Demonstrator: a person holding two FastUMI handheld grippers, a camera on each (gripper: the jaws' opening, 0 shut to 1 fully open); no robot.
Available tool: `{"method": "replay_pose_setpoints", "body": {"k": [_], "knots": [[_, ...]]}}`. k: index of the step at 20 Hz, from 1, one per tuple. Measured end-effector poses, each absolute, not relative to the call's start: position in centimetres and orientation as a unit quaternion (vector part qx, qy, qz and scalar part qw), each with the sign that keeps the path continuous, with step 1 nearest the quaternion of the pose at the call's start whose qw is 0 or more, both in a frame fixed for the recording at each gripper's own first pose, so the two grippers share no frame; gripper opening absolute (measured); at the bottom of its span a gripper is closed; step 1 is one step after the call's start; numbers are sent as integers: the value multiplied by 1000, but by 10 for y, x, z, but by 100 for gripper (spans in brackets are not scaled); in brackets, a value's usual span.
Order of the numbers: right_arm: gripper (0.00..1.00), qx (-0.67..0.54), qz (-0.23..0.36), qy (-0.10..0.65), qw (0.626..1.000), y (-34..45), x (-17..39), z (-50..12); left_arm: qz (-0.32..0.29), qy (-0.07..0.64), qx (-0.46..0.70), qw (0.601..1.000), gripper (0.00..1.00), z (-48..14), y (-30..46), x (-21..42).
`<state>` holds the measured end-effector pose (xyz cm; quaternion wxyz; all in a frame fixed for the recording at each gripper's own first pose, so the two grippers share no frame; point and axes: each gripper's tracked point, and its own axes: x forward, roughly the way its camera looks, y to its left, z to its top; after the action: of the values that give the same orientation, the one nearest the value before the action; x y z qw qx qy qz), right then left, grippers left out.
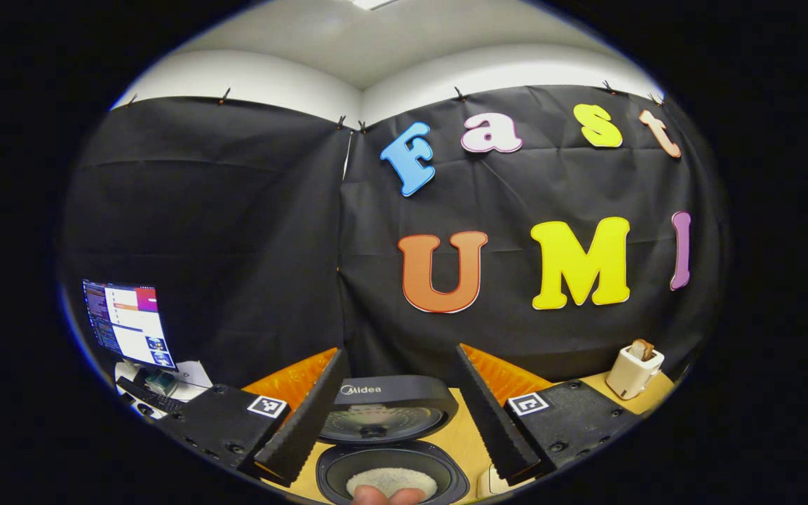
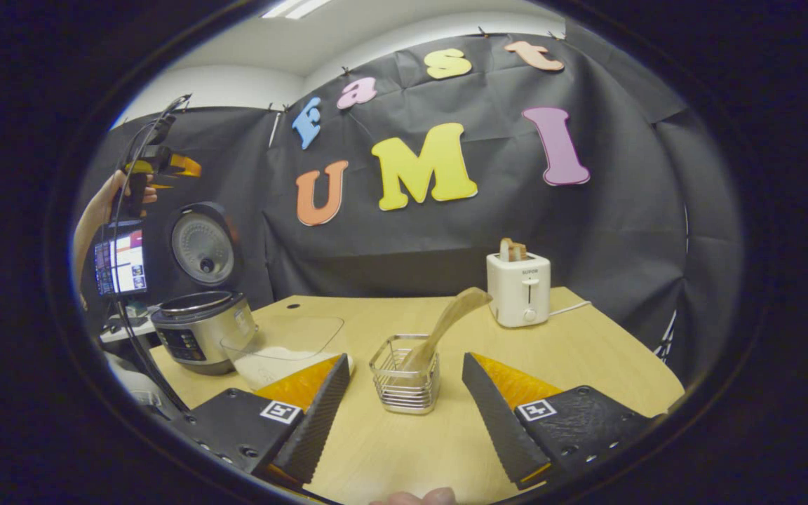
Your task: Close the left gripper, press the button to open the rice cooker; take a wooden spoon from the chopstick holder with the right hand, scoop a spoonful of rice and pour it into the rice cooker, then put the wooden spoon back into the chopstick holder.
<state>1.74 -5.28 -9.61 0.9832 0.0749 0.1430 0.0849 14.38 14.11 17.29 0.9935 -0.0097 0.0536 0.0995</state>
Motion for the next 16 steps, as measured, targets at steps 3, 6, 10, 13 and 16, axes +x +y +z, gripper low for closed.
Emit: {"method": "replay_pose_setpoints", "body": {"k": [3,6,10,13,16], "knots": [[96,85,93,151,981,-48,21,-93,113,106,-48,987,98,151,163,168],[96,80,86,139,983,-52,23,-84,132,135,-42,981,99,137,181,178],[92,75,88,129,985,-46,15,-84,128,151,-28,980,98,123,180,181],[92,65,95,133,984,-37,7,-94,131,155,0,979,98,121,178,175],[92,48,112,133,984,-25,-2,-100,119,154,3,981,100,117,171,164]]}}
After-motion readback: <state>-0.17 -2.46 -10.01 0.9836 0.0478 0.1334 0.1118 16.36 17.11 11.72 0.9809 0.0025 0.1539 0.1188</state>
